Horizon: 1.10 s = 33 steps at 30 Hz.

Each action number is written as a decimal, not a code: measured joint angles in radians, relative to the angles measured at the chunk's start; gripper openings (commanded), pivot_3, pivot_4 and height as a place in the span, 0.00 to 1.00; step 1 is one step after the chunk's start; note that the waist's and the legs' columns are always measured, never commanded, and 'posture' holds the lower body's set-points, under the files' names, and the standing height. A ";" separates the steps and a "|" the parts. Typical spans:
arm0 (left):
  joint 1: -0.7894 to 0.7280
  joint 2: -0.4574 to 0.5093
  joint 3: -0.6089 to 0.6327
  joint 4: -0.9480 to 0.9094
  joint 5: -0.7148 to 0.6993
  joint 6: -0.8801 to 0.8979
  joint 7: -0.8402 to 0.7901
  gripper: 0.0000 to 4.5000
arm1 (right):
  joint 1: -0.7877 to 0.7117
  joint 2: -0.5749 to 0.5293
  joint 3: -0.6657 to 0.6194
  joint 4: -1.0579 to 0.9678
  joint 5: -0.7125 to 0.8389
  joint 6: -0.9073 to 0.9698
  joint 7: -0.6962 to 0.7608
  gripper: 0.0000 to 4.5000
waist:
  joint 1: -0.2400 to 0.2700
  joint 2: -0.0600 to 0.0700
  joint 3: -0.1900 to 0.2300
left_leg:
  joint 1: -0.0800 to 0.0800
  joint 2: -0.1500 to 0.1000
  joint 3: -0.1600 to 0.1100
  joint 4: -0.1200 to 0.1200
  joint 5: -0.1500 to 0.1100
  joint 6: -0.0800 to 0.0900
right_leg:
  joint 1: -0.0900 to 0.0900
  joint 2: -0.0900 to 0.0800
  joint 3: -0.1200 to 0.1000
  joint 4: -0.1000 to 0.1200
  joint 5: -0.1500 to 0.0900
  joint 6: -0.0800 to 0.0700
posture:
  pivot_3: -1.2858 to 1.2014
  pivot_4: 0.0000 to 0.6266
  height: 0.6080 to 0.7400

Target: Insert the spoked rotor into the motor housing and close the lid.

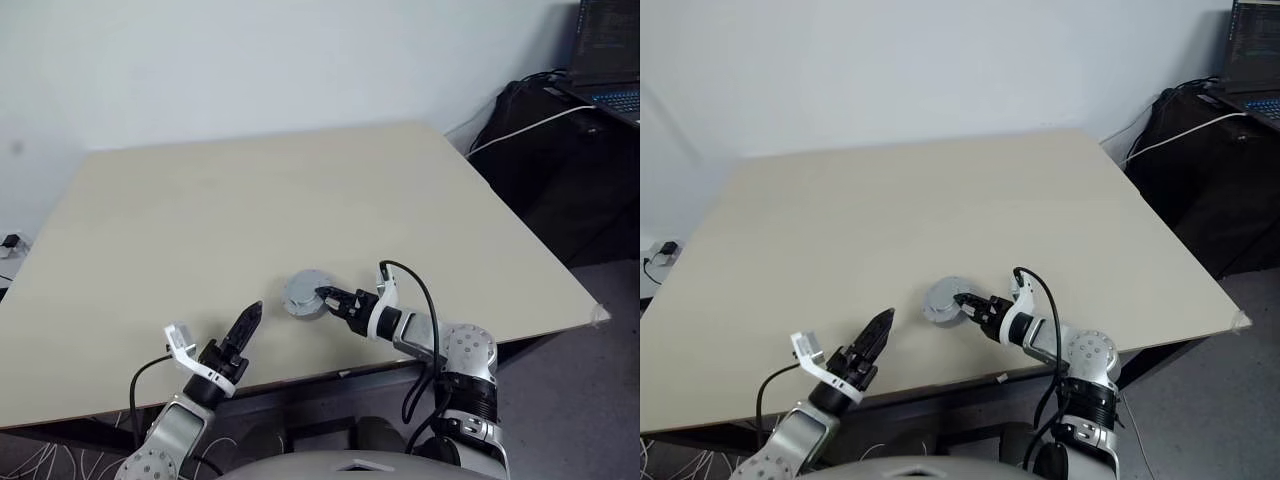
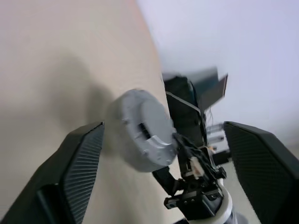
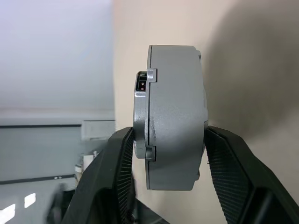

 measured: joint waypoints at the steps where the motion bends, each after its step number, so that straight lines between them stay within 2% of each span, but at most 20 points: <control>1: 0.006 -0.002 0.000 0.009 -0.020 -0.006 0.010 0.94 | -0.004 0.001 0.001 -0.002 0.014 0.000 -0.005 0.46 | 0.000 0.000 0.000 | 0.000 0.000 0.000 0.000 0.000 0.000 | 0.000 0.000 0.000 0.000 0.000 0.000 | 0.52 0.00 1.00; 10: 0.028 -0.008 -0.080 0.061 -0.155 -0.049 0.038 0.94 | -0.071 0.046 0.025 -0.043 0.191 0.032 -0.085 0.46 | 0.000 0.001 0.001 | 0.000 0.000 0.000 0.000 0.000 0.001 | 0.000 0.001 0.000 0.000 0.000 0.000 | 0.52 0.00 1.00; 18: 0.028 -0.008 -0.138 0.060 -0.170 -0.112 -0.001 0.94 | -0.068 0.046 0.028 -0.043 0.228 0.043 -0.151 0.46 | -0.001 0.001 0.001 | 0.000 0.000 0.001 0.000 0.000 0.001 | 0.000 0.001 0.000 -0.001 -0.001 -0.003 | 0.52 0.00 1.00; 33: 0.026 -0.008 -0.147 0.070 -0.244 -0.151 -0.007 0.94 | -0.067 0.044 0.041 -0.039 0.285 0.120 -0.174 0.46 | -0.002 0.001 0.001 | 0.000 0.000 0.002 0.001 0.000 0.001 | 0.000 0.002 0.000 0.000 -0.001 -0.002 | 0.52 0.00 1.00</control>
